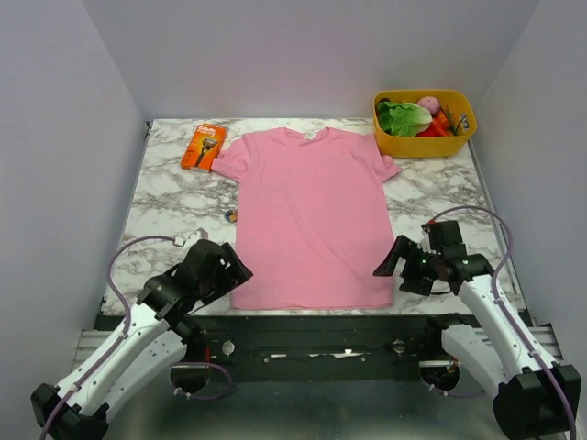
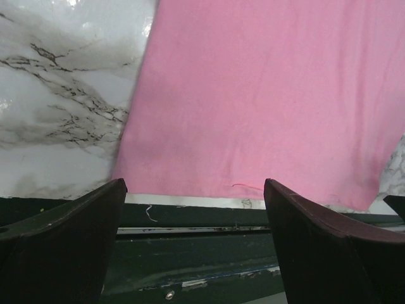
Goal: Pin the brooch onto the clothing
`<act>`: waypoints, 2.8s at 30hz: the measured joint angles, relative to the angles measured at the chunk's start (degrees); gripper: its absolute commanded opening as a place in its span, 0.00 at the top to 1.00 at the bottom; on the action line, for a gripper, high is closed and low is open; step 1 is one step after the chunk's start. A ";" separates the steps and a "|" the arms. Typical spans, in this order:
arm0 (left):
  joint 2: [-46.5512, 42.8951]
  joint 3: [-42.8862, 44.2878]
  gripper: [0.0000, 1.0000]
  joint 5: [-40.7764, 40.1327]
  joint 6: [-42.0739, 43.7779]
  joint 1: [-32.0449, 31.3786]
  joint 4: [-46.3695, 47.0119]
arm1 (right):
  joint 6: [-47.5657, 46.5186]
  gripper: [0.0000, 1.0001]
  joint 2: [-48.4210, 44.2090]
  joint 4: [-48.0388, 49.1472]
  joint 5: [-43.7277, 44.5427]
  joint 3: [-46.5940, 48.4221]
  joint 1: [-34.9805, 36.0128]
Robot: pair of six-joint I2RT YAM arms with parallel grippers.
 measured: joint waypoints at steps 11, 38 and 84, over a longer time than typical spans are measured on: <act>27.61 19.69 0.01 -4.39 13.60 3.56 8.87 | -4.59 0.00 8.50 1.90 3.10 12.02 0.28; 66.62 35.04 0.31 7.34 30.99 28.55 22.29 | -10.10 0.02 33.24 11.41 7.74 21.14 12.46; 60.46 19.28 1.00 16.96 28.70 33.90 43.06 | -11.80 0.04 38.99 14.60 7.65 24.63 16.37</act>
